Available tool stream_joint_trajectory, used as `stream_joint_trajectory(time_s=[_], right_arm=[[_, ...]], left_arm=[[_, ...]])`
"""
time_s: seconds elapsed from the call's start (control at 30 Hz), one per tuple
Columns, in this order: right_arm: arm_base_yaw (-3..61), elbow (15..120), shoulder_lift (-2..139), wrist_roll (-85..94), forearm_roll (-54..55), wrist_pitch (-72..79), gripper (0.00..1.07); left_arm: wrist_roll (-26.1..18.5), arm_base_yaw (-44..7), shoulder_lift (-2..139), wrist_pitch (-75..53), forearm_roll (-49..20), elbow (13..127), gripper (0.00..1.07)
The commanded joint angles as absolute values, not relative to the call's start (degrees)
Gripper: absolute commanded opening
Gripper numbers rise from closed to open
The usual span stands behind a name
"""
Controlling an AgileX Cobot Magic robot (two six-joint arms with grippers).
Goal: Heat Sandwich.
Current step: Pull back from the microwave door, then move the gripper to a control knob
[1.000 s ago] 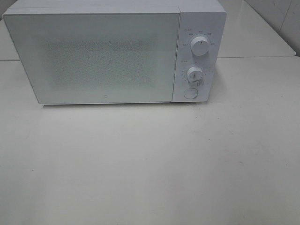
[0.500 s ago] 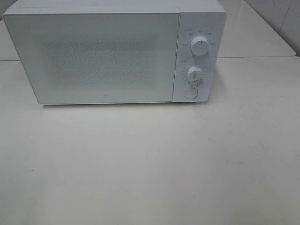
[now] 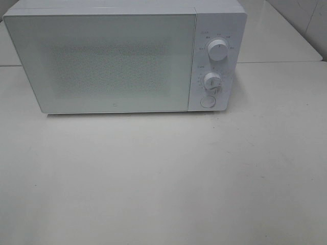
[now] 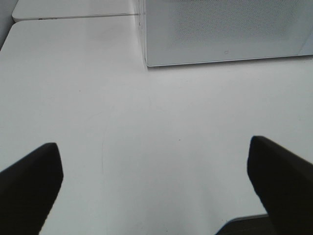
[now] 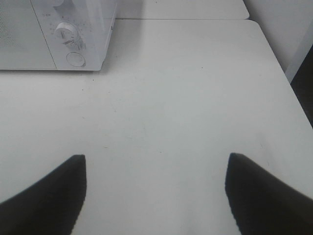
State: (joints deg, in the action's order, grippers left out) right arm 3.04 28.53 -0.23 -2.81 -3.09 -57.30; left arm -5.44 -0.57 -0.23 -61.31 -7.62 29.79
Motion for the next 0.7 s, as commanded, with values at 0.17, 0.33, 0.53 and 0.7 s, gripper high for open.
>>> stream_joint_trajectory(time_s=[0.17,0.33,0.53,0.7], right_arm=[[2.64,28.48,-1.83,-2.23,-3.15,-57.07,0.75],[2.81,28.48,-1.83,-2.23,-3.15,-57.07,0.75],[2.81,28.59,-1.26,-2.23,-3.21,-56.89,0.75],[2.81,30.6,3.44,-2.23,-3.15,-53.57,0.75]], left_arm=[[-5.5,-0.29,-1.6,-61.48,-8.08,29.74,0.98],[-5.5,-0.29,-1.6,-61.48,-8.08,29.74,0.98],[-5.5,-0.29,-1.6,-61.48,-8.08,29.74,0.98],[-5.5,-0.29,-1.6,-61.48,-8.08,29.74,0.98]])
